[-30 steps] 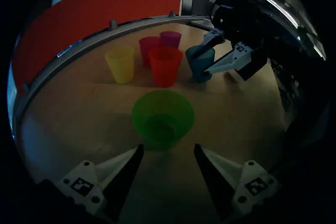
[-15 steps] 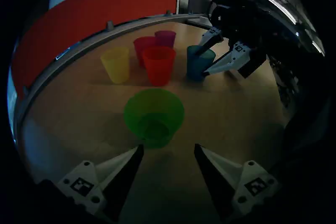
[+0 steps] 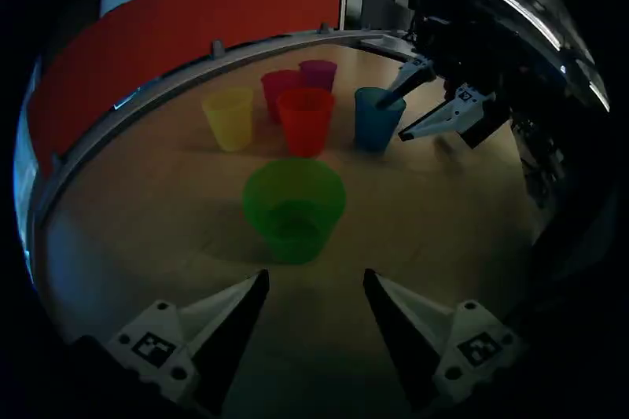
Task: Pour water
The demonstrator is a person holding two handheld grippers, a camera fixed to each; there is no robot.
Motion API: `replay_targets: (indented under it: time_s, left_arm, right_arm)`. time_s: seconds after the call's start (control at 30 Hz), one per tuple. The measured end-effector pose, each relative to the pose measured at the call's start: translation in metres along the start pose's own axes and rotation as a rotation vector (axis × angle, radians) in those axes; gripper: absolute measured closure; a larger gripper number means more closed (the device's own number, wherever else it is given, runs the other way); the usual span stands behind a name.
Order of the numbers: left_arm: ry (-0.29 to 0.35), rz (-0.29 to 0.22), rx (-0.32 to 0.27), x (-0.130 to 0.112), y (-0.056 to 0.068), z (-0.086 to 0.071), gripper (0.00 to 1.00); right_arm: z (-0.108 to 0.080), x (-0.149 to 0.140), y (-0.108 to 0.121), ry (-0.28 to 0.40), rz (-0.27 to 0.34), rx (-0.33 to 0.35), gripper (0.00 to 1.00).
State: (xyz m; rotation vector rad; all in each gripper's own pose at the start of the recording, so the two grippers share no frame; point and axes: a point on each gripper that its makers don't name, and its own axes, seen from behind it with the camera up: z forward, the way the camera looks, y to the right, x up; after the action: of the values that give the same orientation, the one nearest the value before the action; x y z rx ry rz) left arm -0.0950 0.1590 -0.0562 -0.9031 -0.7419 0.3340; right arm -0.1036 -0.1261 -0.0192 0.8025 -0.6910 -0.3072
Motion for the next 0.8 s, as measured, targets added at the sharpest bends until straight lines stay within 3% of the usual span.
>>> replay_targets:
  time_s: [0.33, 0.8]
  left_arm:
    - [0.049, -0.041, 0.056, -0.002, 0.000, -0.020, 0.11]
    - [0.157, -0.063, 0.213, 0.000, -0.009, -0.052, 0.11]
  right_arm:
    - [-0.030, -0.010, -0.005, 0.033, 0.024, -0.039, 0.00]
    - [-0.072, -0.009, 0.001, 0.110, 0.083, -0.139, 0.00]
